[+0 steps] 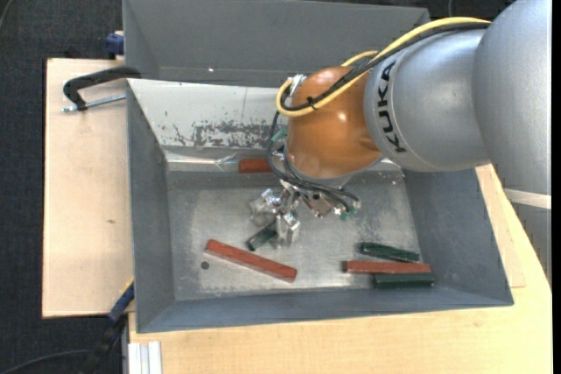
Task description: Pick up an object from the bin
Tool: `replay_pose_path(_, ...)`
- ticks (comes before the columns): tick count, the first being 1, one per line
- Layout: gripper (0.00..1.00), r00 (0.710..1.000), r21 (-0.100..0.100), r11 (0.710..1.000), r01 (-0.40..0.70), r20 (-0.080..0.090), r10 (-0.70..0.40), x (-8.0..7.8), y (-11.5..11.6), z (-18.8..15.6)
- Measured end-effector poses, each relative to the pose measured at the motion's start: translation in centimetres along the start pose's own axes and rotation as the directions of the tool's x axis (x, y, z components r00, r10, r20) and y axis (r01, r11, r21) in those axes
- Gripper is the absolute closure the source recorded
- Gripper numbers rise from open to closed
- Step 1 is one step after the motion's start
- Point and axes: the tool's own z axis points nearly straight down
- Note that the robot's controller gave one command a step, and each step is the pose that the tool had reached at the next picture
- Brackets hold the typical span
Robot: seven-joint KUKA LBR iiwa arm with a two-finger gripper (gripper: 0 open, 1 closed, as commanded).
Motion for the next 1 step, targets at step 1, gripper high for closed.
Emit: replay_pose_path(1, 1.00, 1.000, 0.005, 1.000, -0.001, 0.008, 0.001, -0.30, 0.01, -4.40)
